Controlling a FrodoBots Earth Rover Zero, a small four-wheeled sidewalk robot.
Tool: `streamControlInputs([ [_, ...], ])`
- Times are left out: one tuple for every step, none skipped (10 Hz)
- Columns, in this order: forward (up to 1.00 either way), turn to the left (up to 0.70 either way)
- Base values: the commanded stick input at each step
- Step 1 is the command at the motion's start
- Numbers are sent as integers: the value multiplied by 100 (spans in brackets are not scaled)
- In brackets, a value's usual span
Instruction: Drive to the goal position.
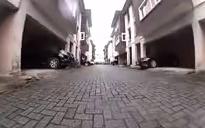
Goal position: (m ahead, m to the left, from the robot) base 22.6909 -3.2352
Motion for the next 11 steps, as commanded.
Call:
streamControlInputs([
  [70, 0],
  [70, 0],
  [70, 0],
  [70, 0],
  [70, 0],
  [70, 0],
  [70, 0],
  [70, 0],
  [70, 0],
  [70, 0],
  [70, 0],
])
